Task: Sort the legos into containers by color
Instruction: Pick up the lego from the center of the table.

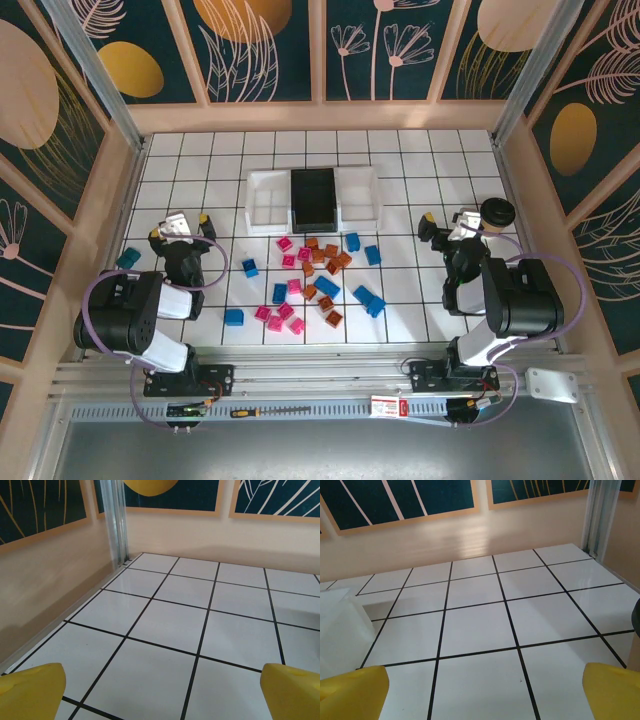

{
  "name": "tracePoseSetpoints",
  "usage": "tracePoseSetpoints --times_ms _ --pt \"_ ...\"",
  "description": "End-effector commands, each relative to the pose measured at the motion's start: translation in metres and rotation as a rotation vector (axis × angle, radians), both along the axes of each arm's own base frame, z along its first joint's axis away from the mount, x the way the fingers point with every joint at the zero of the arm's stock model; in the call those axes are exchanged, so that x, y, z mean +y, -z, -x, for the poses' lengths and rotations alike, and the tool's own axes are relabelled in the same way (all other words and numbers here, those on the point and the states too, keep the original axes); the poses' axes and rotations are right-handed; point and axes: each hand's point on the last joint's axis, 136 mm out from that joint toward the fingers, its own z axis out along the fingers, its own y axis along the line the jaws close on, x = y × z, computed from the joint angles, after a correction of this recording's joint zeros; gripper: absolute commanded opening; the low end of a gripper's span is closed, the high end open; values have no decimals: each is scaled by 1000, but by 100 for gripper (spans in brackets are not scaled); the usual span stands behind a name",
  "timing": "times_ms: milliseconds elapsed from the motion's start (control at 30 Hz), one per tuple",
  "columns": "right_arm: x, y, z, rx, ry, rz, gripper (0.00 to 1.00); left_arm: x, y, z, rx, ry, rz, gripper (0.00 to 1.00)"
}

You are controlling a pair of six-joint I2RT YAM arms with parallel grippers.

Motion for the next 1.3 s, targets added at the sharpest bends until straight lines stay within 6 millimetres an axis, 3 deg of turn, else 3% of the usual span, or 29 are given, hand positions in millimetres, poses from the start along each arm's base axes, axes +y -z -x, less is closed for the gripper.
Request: tracePoseSetpoints --times_ms 0,967,1267 --pt "0 -7 -4 -25 -11 21 99 1 -15 -4 -63 0 23 99" --pt "0 -7 -4 -26 -10 20 99 1 -15 -4 -63 -2 23 99" --pt "-9 -8 -4 -29 25 -4 99 2 -16 -2 -68 -6 22 99"
